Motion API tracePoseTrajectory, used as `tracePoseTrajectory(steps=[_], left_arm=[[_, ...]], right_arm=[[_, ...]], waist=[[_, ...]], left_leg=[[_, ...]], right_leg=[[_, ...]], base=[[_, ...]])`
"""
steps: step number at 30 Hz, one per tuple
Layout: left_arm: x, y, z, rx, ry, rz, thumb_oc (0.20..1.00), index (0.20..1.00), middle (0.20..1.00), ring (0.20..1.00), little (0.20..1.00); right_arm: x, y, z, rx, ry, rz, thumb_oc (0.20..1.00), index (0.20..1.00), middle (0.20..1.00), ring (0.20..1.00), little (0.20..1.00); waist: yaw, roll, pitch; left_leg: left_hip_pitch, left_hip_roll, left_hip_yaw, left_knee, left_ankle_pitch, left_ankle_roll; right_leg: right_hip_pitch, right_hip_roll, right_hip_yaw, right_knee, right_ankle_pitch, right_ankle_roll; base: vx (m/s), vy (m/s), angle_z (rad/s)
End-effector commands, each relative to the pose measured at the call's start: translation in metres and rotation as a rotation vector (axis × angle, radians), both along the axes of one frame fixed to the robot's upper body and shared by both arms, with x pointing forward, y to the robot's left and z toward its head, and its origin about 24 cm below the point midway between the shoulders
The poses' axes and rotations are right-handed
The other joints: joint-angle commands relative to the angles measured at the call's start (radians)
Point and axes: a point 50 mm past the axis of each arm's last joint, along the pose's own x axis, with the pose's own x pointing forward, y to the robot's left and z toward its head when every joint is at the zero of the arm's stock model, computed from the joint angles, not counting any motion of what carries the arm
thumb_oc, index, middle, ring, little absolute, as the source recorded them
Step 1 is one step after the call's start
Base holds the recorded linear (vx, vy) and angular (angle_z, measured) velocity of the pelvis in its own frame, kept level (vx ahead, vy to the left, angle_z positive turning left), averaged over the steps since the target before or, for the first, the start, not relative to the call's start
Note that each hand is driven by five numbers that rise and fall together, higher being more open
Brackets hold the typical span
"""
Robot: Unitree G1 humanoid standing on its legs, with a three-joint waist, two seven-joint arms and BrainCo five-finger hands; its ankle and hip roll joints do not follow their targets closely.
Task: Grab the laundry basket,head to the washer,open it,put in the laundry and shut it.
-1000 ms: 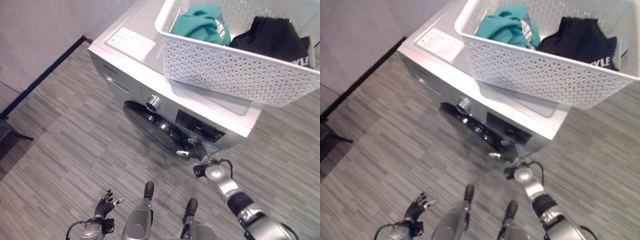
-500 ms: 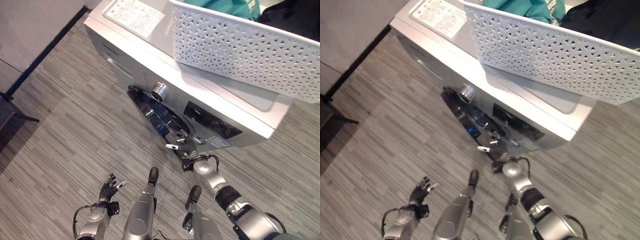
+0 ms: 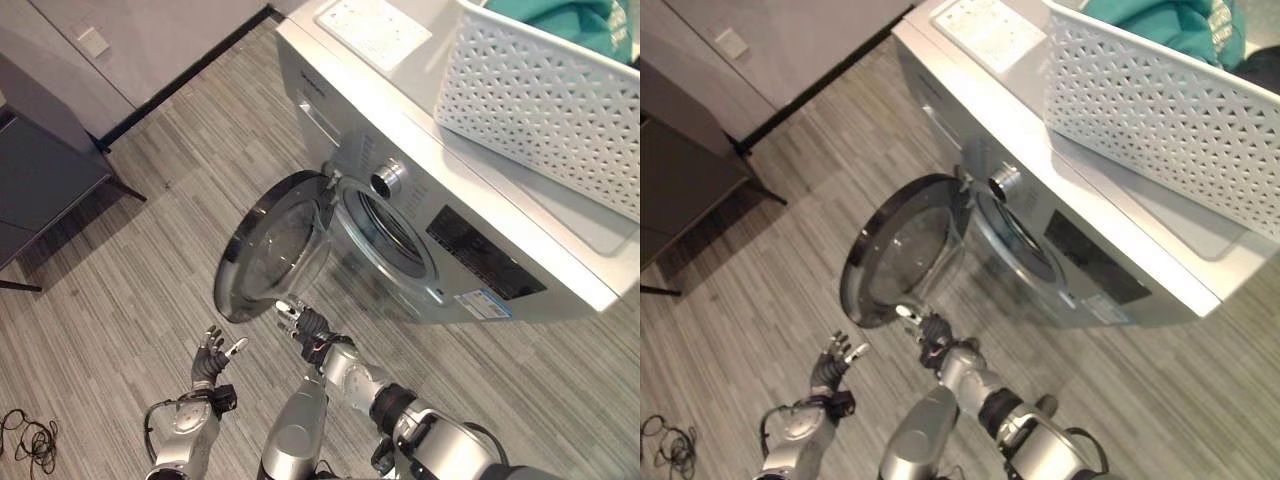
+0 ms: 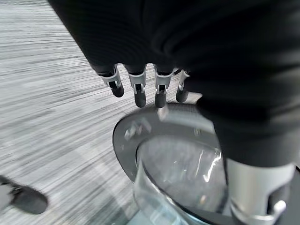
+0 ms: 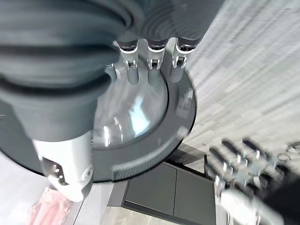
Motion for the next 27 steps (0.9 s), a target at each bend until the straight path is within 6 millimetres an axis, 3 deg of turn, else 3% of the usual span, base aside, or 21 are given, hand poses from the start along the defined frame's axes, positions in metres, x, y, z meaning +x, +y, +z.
tracePoseTrajectory(steps=[1, 2, 3, 5, 7, 9, 10, 14, 16, 17, 18, 19, 22, 23, 25, 27], left_arm=[[0.021, 0.015, 0.041, 0.301, -0.117, -0.242, 1.0, 1.0, 1.0, 1.0, 1.0], [0.036, 0.022, 0.073, 0.585, -0.159, -0.454, 1.0, 1.0, 1.0, 1.0, 1.0], [0.036, 0.022, 0.073, 0.585, -0.159, -0.454, 1.0, 1.0, 1.0, 1.0, 1.0], [0.053, 0.024, 0.097, 0.859, -0.15, -0.639, 1.0, 1.0, 1.0, 1.0, 1.0], [0.058, 0.024, 0.103, 0.915, -0.136, -0.686, 1.0, 1.0, 1.0, 1.0, 1.0], [0.072, 0.02, 0.124, 0.989, -0.12, -0.79, 1.0, 1.0, 1.0, 1.0, 1.0], [0.077, 0.018, 0.126, 0.996, -0.091, -0.828, 1.0, 1.0, 1.0, 1.0, 1.0], [0.09, 0.018, 0.131, 0.992, -0.009, -0.894, 1.0, 1.0, 1.0, 1.0, 1.0], [0.09, 0.023, 0.123, 0.973, 0.085, -0.945, 1.0, 1.0, 1.0, 1.0, 1.0], [0.083, 0.024, 0.116, 0.944, 0.153, -1.001, 1.0, 1.0, 1.0, 1.0, 1.0], [0.079, 0.027, 0.108, 0.929, 0.215, -1.034, 1.0, 1.0, 1.0, 1.0, 1.0], [0.065, 0.04, 0.093, 0.884, 0.36, -1.069, 1.0, 1.0, 1.0, 1.0, 1.0], [0.047, 0.06, 0.085, 0.855, 0.495, -1.087, 1.0, 1.0, 1.0, 1.0, 1.0], [0.038, 0.076, 0.083, 0.854, 0.561, -1.067, 1.0, 1.0, 1.0, 1.0, 1.0], [0.029, 0.092, 0.085, 0.88, 0.606, -1.037, 1.0, 1.0, 1.0, 1.0, 1.0], [0.024, 0.126, 0.085, 1.077, 0.654, -0.845, 1.0, 1.0, 1.0, 1.0, 1.0]], right_arm=[[-0.01, 0.017, 0.001, 0.016, -0.028, 0.067, 1.0, 1.0, 1.0, 1.0, 1.0], [-0.016, -0.005, -0.01, -0.086, -0.075, 0.124, 1.0, 1.0, 1.0, 1.0, 1.0], [-0.016, -0.005, -0.01, -0.086, -0.075, 0.124, 1.0, 1.0, 1.0, 1.0, 1.0], [-0.025, -0.036, -0.021, -0.13, -0.093, 0.154, 1.0, 1.0, 1.0, 1.0, 1.0], [-0.029, -0.046, -0.026, -0.15, -0.086, 0.159, 1.0, 1.0, 1.0, 1.0, 1.0], [-0.038, -0.084, -0.035, -0.204, -0.068, 0.14, 1.0, 1.0, 1.0, 1.0, 1.0], [-0.041, -0.095, -0.039, -0.227, -0.048, 0.129, 1.0, 1.0, 1.0, 1.0, 1.0], [-0.047, -0.118, -0.048, -0.269, 0.002, 0.083, 1.0, 1.0, 1.0, 1.0, 1.0], [-0.051, -0.128, -0.05, -0.277, 0.014, 0.066, 1.0, 1.0, 1.0, 1.0, 1.0], [-0.061, -0.135, -0.056, -0.276, 0.049, 0.063, 1.0, 1.0, 1.0, 1.0, 1.0], [-0.065, -0.137, -0.056, -0.276, 0.05, 0.064, 1.0, 1.0, 1.0, 1.0, 1.0], [-0.073, -0.139, -0.057, -0.275, 0.058, 0.08, 1.0, 1.0, 1.0, 1.0, 1.0], [-0.081, -0.135, -0.057, -0.267, 0.051, 0.123, 1.0, 1.0, 1.0, 1.0, 1.0], [-0.083, -0.13, -0.054, -0.253, 0.036, 0.152, 1.0, 1.0, 1.0, 1.0, 1.0], [-0.085, -0.129, -0.053, -0.25, 0.023, 0.17, 1.0, 1.0, 1.0, 1.0, 1.0], [-0.091, -0.138, -0.058, -0.237, 0.057, 0.105, 1.0, 1.0, 1.0, 1.0, 1.0]], waist=[[-0.02, -0.07, -0.032], [-0.058, -0.088, -0.039], [-0.057, -0.088, -0.039], [-0.106, -0.118, -0.044], [-0.12, -0.128, -0.042], [-0.157, -0.15, -0.014], [-0.172, -0.152, -0.008], [-0.199, -0.153, -0.018], [-0.213, -0.153, -0.03], [-0.223, -0.149, -0.066], [-0.229, -0.148, -0.078], [-0.239, -0.15, -0.096], [-0.248, -0.157, -0.111], [-0.26, -0.163, -0.11], [-0.271, -0.164, -0.109], [-0.278, -0.173, -0.114]], left_leg=[[-0.027, 0.018, 0.106, 0.038, -0.014, -0.015], [-0.006, 0.045, 0.121, 0.041, -0.013, -0.024], [-0.006, 0.045, 0.121, 0.041, -0.013, -0.024], [0.013, 0.079, 0.148, 0.066, -0.022, -0.034], [0.009, 0.086, 0.153, 0.093, -0.027, -0.036], [-0.045, 0.091, 0.138, 0.269, -0.061, -0.042], [-0.065, 0.101, 0.127, 0.305, -0.055, -0.047], [-0.07, 0.15, 0.101, 0.209, -0.011, -0.048], [-0.064, 0.176, 0.088, 0.099, 0.01, -0.047], [-0.029, 0.178, 0.105, 0.067, -0.001, -0.045], [-0.03, 0.17, 0.119, 0.092, -0.017, -0.043], [-0.031, 0.13, 0.151, 0.184, -0.085, -0.018], [0.005, 0.093, 0.217, 0.228, -0.146, 0.032], [0.023, 0.079, 0.257, 0.238, -0.168, 0.056], [0.04, 0.07, 0.288, 0.237, -0.186, 0.078], [0.092, 0.038, 0.311, 0.209, -0.228, 0.099]], right_leg=[[0.054, -0.054, 0.114, 0.0, -0.085, 0.019], [0.068, -0.037, 0.119, 0.011, -0.102, 0.013], [0.068, -0.037, 0.119, 0.011, -0.102, 0.013], [0.071, -0.024, 0.117, 0.063, -0.133, 0.002], [0.071, -0.022, 0.113, 0.079, -0.143, -0.002], [0.07, -0.012, 0.126, 0.121, -0.162, -0.02], [0.073, -0.009, 0.131, 0.127, -0.168, -0.022], [0.081, -0.011, 0.143, 0.129, -0.174, -0.009], [0.093, -0.019, 0.161, 0.126, -0.178, 0.007], [0.116, -0.038, 0.177, 0.121, -0.176, 0.03], [0.124, -0.065, 0.18, 0.129, -0.173, 0.042], [0.123, -0.128, 0.214, 0.162, -0.141, 0.066], [0.078, -0.19, 0.273, 0.249, -0.055, 0.093], [0.044, -0.215, 0.292, 0.294, 0.018, 0.103], [0.013, -0.23, 0.282, 0.334, 0.078, 0.107], [-0.007, -0.237, 0.267, 0.346, 0.12, 0.129]], base=[[-0.02, -0.087, 0.03], [-0.02, -0.087, 0.03], [-0.01, -0.088, 0.05], [0.01, -0.066, 0.03], [-0.02, -0.074, -0.13], [-0.06, -0.092, -0.22], [0.0, 0.0, 0.0], [0.08, 0.128, 0.05], [0.25, 0.299, -0.32], [0.4, 0.461, -0.34], [0.53, 0.735, -0.48], [0.39, 0.644, -0.48], [0.26, 0.543, -0.69], [0.16, 0.434, -0.84], [0.16, 0.393, -0.61], [0.17, 0.337, -0.38]])
